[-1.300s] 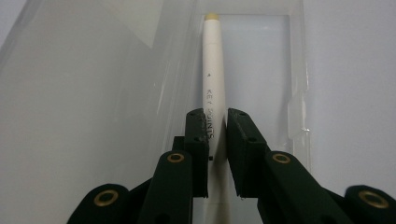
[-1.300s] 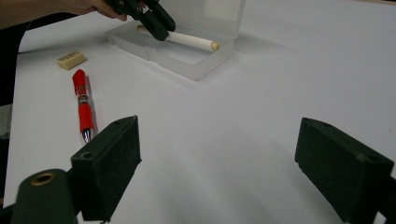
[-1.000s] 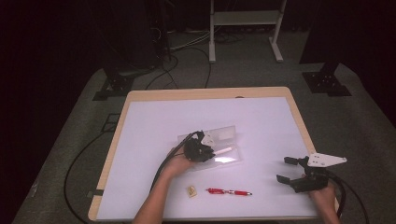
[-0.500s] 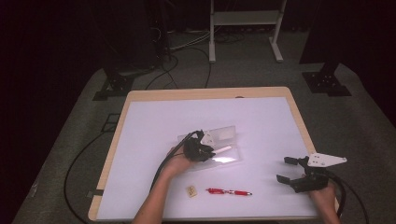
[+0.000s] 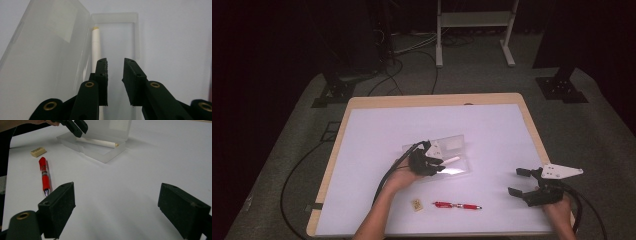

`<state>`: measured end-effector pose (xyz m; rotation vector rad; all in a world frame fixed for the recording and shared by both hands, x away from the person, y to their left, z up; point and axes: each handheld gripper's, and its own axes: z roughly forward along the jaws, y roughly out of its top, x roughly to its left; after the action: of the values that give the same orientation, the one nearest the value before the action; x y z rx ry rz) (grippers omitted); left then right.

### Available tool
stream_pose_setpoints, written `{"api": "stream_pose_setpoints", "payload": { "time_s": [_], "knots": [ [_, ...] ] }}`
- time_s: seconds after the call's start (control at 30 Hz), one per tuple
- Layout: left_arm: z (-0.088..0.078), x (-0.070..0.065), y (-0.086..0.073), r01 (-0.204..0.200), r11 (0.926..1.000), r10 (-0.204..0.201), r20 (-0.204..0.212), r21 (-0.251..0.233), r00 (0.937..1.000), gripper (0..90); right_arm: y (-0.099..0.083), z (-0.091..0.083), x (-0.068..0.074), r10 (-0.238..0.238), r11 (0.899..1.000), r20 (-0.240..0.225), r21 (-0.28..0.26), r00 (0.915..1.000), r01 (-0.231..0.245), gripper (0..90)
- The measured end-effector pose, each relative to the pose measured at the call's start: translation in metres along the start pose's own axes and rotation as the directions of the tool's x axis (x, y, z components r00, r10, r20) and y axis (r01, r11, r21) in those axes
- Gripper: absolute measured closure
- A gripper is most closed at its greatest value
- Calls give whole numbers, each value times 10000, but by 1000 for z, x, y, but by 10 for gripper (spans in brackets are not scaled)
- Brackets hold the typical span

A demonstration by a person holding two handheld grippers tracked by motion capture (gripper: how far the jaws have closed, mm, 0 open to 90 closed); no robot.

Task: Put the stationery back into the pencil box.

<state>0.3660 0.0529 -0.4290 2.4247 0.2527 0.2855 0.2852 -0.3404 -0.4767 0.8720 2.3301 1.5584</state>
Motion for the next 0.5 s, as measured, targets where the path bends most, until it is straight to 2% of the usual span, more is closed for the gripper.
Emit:
{"api": "stream_pose_setpoints", "payload": {
  "time_s": [0.17, 0.23, 0.5],
  "knots": [
    [-4, -7, 3, -96, 9999, 98, 113, -115, 9999, 692, 0, 0, 0, 5, 10000, 1, 1, 10000, -5, 134],
    [-5, -8, 3, 10, 9997, -5, 194, -255, 9998, 681, 0, 0, 0, 6, 10000, 2, -2, 10000, -6, 134],
    [-8, -14, 1, 102, 9995, -90, 371, -313, 9993, 645, 0, 0, 0, 9, 10000, 6, -13, 10000, -9, 134]
  ]
}}
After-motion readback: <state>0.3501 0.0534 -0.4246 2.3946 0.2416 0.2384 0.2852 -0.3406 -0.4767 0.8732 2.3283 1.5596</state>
